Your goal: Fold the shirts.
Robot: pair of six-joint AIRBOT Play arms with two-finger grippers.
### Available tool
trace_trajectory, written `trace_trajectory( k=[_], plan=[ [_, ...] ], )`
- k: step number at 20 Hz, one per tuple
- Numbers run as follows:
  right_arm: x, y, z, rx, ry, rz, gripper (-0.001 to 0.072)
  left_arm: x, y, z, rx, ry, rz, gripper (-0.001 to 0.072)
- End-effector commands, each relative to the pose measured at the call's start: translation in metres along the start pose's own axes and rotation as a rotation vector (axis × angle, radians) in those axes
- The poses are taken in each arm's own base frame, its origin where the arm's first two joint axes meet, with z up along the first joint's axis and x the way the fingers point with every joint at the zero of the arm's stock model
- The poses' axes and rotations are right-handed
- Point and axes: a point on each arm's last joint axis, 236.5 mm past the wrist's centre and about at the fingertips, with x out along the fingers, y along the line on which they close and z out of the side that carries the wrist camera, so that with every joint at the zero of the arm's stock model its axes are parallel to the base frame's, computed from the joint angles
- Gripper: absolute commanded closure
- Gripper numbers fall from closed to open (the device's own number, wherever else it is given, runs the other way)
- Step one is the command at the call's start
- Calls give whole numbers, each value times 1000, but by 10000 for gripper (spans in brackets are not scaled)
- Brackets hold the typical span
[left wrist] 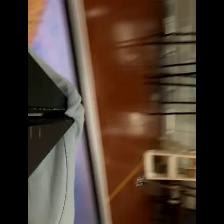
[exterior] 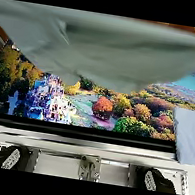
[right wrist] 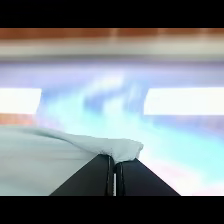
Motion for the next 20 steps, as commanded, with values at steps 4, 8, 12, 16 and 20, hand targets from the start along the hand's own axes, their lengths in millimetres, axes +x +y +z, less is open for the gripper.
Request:
trace_trajectory(
  k=[4,8,12,16,20],
  plan=[
    [-208,40,97,-109,-446,-232,651,-152,-75,137,210,-431,113,667],
    [-219,33,49,-91,-276,-294,651,-161,-58,87,235,-204,227,667],
    [-198,2,-2,14,-29,-373,651,-147,-52,26,189,55,195,667],
    [-125,-27,-61,42,321,-334,651,-110,-21,-42,105,301,180,668],
    [-39,-48,-185,164,808,-216,651,-58,27,-164,-68,615,166,667]
  ],
)
